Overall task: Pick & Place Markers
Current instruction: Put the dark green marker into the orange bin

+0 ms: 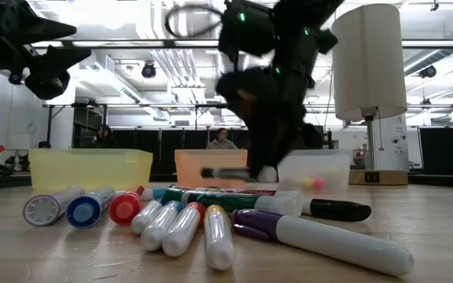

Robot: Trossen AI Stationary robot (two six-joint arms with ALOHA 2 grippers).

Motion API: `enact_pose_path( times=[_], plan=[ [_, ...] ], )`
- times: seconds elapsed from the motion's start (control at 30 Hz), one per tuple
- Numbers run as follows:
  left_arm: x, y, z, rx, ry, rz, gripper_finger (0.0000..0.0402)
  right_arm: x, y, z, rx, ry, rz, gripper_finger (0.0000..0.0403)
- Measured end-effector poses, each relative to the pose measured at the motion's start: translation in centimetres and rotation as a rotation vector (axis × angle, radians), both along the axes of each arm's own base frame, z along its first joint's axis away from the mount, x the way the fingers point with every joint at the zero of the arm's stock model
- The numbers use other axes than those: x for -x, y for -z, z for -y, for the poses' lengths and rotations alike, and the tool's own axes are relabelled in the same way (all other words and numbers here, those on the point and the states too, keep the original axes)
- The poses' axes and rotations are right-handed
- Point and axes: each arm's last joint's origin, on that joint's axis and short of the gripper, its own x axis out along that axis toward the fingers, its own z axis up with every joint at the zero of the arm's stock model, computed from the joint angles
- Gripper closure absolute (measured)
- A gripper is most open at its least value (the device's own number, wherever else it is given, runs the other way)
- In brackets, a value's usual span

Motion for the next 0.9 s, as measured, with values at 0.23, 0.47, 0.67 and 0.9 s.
enact_pose_path(
  times=[0.23,0.47,0.67,0.9],
  plan=[
    [0.0,0.0,0.0,-0.002,0.0,0.0,0.0223,-2.2,-3.7,0.3,0.067,-0.014,0.134,0.0353],
    [0.0,0.0,0.0,0.004,0.0,-0.001,0.0223,-2.9,-6.2,4.3,0.205,0.062,0.143,0.0353],
    [0.0,0.0,0.0,0.004,0.001,-0.001,0.0223,-2.5,-6.3,8.4,0.231,0.153,0.126,0.0353],
    [0.0,0.0,0.0,0.004,0.0,-0.001,0.0223,-2.0,-5.1,11.2,0.239,0.207,0.096,0.0353]
  ],
)
